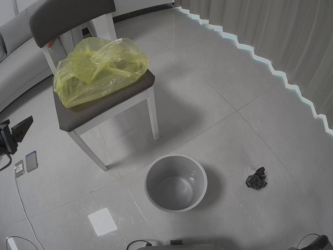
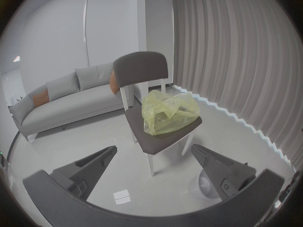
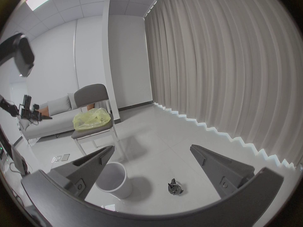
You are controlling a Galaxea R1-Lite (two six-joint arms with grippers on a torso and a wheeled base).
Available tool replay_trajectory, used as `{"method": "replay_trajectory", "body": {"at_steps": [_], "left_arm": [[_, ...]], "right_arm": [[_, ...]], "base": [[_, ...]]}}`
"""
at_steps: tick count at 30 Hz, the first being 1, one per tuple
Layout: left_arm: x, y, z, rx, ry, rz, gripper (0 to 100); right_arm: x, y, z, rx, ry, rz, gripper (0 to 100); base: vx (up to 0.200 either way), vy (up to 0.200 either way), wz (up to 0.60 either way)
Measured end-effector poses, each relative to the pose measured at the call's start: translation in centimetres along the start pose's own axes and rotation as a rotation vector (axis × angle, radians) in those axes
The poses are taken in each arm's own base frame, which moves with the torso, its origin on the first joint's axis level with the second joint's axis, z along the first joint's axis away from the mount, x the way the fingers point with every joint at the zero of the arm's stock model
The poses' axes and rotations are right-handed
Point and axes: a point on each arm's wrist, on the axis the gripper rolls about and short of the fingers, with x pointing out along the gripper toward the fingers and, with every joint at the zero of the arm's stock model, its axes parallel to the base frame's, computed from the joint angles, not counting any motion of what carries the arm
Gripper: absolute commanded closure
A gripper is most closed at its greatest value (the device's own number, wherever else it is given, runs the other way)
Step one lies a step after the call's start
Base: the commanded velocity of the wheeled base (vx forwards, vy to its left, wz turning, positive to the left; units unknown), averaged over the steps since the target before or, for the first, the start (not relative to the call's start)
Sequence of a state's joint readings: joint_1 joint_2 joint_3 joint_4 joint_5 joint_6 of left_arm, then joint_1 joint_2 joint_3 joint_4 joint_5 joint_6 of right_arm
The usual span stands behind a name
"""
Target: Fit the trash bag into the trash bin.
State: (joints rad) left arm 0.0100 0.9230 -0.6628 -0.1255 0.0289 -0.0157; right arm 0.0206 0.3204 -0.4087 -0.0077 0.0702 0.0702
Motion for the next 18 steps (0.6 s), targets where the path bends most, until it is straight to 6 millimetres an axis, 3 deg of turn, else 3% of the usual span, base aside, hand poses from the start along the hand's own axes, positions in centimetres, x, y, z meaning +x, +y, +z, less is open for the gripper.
{"method": "replay_trajectory", "body": {"at_steps": [4, 8, 12, 18], "left_arm": [[4.2, -0.1, 1.4, 0.007, 0.059, 0.040, 0], [8.9, -0.3, 2.5, 0.016, 0.103, 0.078, 0], [13.7, -0.6, 3.5, 0.025, 0.125, 0.118, 0], [19.4, -1.1, 4.1, 0.033, 0.136, 0.153, 0]], "right_arm": [[2.7, 0.1, 3.5, 0.020, 0.038, 0.006, 0], [5.2, 0.1, 5.4, 0.036, 0.078, 0.011, 0], [7.2, 0.0, 6.0, 0.044, 0.122, 0.018, 0], [8.7, 0.0, 6.3, 0.050, 0.152, 0.023, 0]], "base": [[0.000, 0.000, 0.00], [0.000, 0.000, 0.00], [0.000, 0.000, 0.00], [0.000, 0.000, 0.00]]}}
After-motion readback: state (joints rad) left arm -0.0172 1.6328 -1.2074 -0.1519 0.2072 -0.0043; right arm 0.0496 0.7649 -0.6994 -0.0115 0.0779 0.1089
